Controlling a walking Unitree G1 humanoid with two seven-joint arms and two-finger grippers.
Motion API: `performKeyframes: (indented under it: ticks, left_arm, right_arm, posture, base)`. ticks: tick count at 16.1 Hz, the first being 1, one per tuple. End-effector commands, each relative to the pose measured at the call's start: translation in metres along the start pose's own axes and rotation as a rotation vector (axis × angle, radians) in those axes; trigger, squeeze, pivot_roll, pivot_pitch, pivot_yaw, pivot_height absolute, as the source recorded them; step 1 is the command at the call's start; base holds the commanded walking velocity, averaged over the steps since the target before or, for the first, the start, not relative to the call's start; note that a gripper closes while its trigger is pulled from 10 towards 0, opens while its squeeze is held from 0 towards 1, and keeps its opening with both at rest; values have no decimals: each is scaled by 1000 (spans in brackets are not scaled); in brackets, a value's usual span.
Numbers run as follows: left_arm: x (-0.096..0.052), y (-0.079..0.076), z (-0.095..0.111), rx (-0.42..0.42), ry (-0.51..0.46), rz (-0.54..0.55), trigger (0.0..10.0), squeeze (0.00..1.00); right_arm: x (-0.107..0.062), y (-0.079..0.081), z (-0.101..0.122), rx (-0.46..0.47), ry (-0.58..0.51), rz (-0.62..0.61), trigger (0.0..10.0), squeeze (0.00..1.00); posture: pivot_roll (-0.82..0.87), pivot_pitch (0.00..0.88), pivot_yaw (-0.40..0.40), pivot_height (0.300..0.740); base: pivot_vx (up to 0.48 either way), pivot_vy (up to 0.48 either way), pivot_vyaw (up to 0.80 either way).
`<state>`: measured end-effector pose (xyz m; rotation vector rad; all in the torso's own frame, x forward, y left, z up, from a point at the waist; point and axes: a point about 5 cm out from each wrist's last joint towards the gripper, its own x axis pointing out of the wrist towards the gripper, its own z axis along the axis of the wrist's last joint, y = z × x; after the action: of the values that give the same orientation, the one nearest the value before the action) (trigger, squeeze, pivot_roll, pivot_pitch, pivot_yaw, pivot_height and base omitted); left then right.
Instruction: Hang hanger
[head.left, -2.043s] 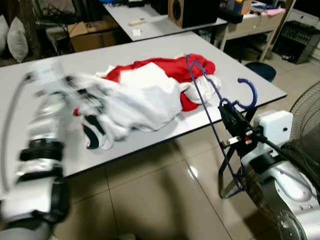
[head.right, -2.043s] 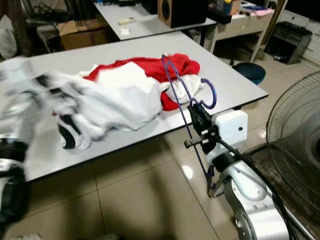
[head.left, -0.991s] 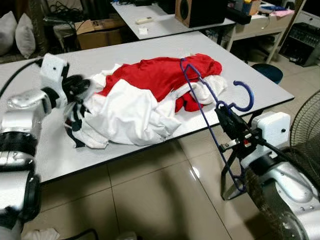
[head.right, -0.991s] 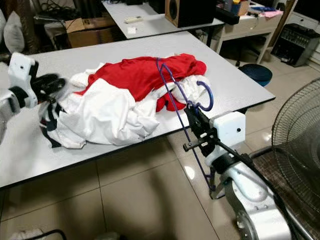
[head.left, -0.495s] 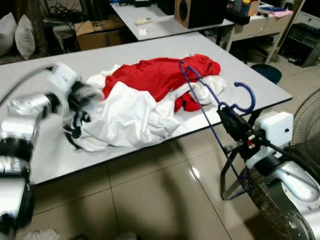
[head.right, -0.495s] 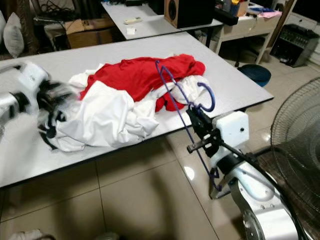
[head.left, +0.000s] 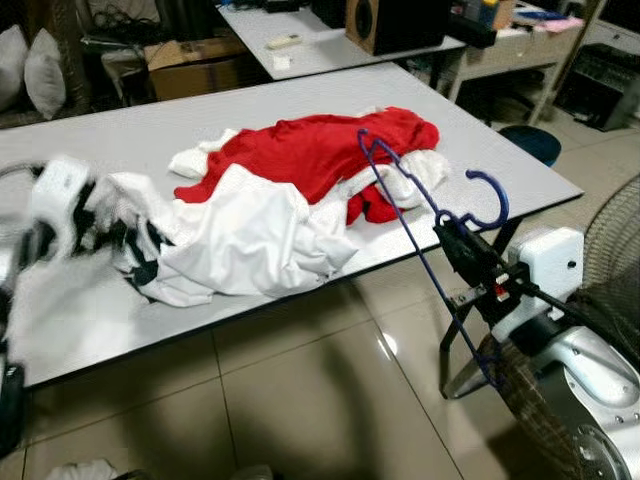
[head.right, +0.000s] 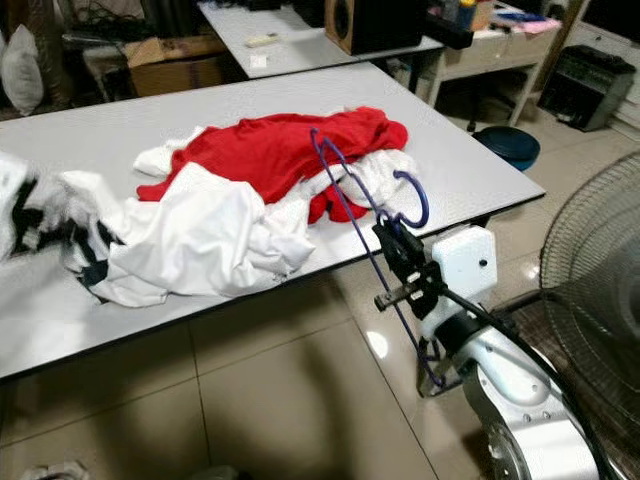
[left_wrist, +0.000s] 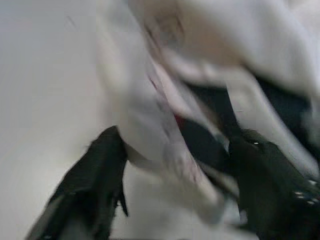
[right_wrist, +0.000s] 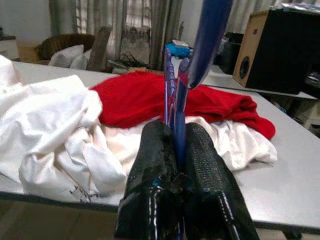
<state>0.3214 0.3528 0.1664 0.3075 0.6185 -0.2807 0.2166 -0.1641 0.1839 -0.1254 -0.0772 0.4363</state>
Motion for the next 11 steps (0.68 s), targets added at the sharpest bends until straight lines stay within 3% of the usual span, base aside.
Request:
performKeyframes:
  ticks: [1, 2, 3, 4, 6, 7, 8, 9, 10, 11]
  left_arm:
    - [-8, 7, 3, 35, 0, 7, 10000, 1000]
    - [-23, 17, 0, 54, -10, 2, 10000, 875]
    - [-31, 22, -1, 57, -27, -6, 10000, 275]
    - [-39, 22, 4, 53, -106, -76, 10000, 0]
    - [-43, 7, 24, 42, -283, -257, 10000, 0]
    - [-39, -6, 28, 62, -312, -346, 10000, 0]
    - [-32, -24, 28, 92, -305, -441, 10000, 0]
    - [-29, -32, 28, 108, -299, -478, 10000, 0]
    - [-16, -54, 26, 175, -293, -530, 10000, 0]
    - [-10, -64, 26, 197, -294, -548, 10000, 0]
  right_arm:
    - [-1, -1, 1, 3, 4, 4, 10000, 0]
    - [-2, -4, 1, -5, 8, 5, 10000, 0]
    - [-3, -5, 1, -6, 9, 5, 10000, 0]
    - [-4, -6, 1, -8, 10, 6, 10000, 0]
    - [-3, -7, 1, -11, 14, 14, 10000, 0]
    - [-1, -8, 0, -11, 14, 18, 10000, 0]
    - [0, -7, 0, -11, 14, 24, 10000, 0]
    - [1, -7, 0, -11, 13, 27, 10000, 0]
    - [2, -7, 1, -11, 12, 33, 10000, 0]
    - [2, -6, 1, -11, 11, 35, 10000, 0]
  posture:
    - [-38, 0, 62, 740]
    - [-38, 0, 62, 740]
    - [-33, 0, 59, 740]
    - [-28, 0, 53, 740]
    - [-20, 0, 45, 740]
    - [-13, 0, 35, 740]
    - [-10, 0, 34, 740]
    - [-9, 0, 32, 740]
    - [-9, 0, 32, 740]
    - [-9, 0, 33, 740]
  base:
    - [0, 0, 0]
    - [0, 0, 0]
    - [0, 0, 0]
    - [0, 0, 0]
    - [0, 0, 0]
    - [0, 0, 0]
    - [0, 0, 0]
    - [0, 0, 0]
    - [0, 0, 0]
    - [0, 0, 0]
